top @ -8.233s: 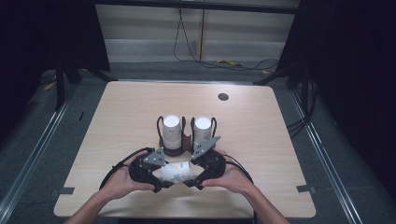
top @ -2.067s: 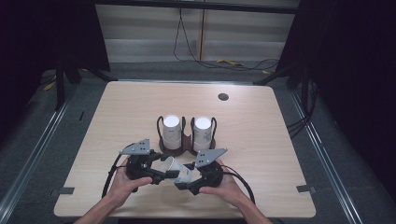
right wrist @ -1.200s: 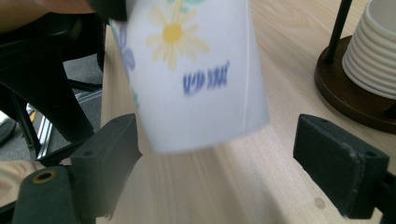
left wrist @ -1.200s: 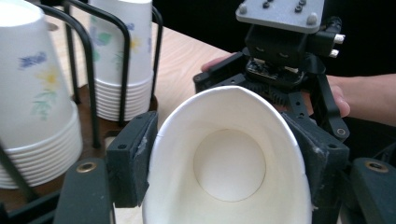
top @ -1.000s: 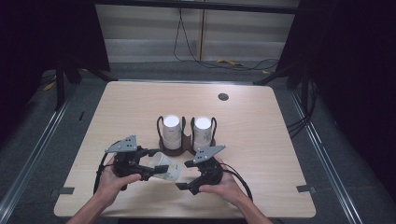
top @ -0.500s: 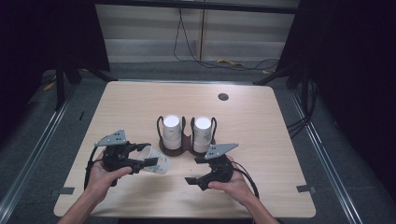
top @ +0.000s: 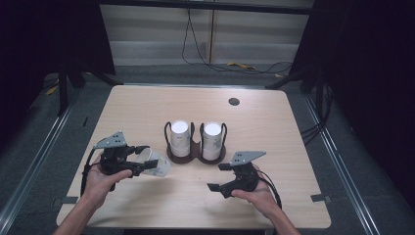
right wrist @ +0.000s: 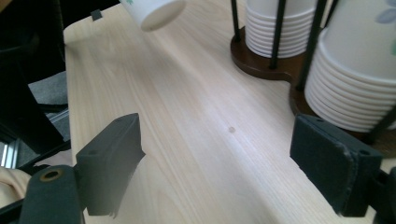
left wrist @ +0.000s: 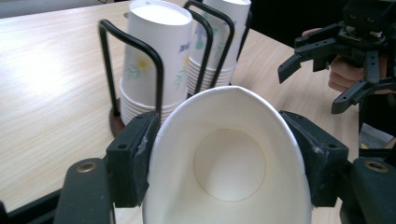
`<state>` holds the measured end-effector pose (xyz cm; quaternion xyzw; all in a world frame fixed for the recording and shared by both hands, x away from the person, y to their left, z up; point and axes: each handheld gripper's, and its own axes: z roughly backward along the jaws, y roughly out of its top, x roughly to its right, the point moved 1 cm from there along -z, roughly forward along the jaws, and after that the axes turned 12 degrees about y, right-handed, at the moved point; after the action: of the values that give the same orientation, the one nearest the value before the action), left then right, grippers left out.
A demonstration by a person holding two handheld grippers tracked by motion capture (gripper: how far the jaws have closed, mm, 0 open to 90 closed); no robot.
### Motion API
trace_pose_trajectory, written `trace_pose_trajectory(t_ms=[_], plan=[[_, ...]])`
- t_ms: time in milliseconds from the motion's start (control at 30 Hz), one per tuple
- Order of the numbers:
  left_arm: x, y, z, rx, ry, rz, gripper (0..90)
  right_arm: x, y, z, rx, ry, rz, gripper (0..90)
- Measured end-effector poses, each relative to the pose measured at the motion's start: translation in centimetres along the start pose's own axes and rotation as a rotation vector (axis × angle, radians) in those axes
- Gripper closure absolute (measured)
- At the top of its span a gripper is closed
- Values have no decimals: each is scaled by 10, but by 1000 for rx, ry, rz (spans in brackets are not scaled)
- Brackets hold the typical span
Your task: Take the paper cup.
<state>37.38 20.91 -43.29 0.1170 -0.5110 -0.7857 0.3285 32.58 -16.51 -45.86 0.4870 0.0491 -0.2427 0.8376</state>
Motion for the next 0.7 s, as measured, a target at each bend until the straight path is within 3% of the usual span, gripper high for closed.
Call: trace_pose_trajectory(t_ms=[200, 700], plan=[[-12, 2, 3, -2, 30, 15, 309, 5, -3, 4, 17, -18, -16, 171], [-35, 9, -2, -34, 115, 6, 310, 8, -6, 3, 18, -20, -30, 176]])
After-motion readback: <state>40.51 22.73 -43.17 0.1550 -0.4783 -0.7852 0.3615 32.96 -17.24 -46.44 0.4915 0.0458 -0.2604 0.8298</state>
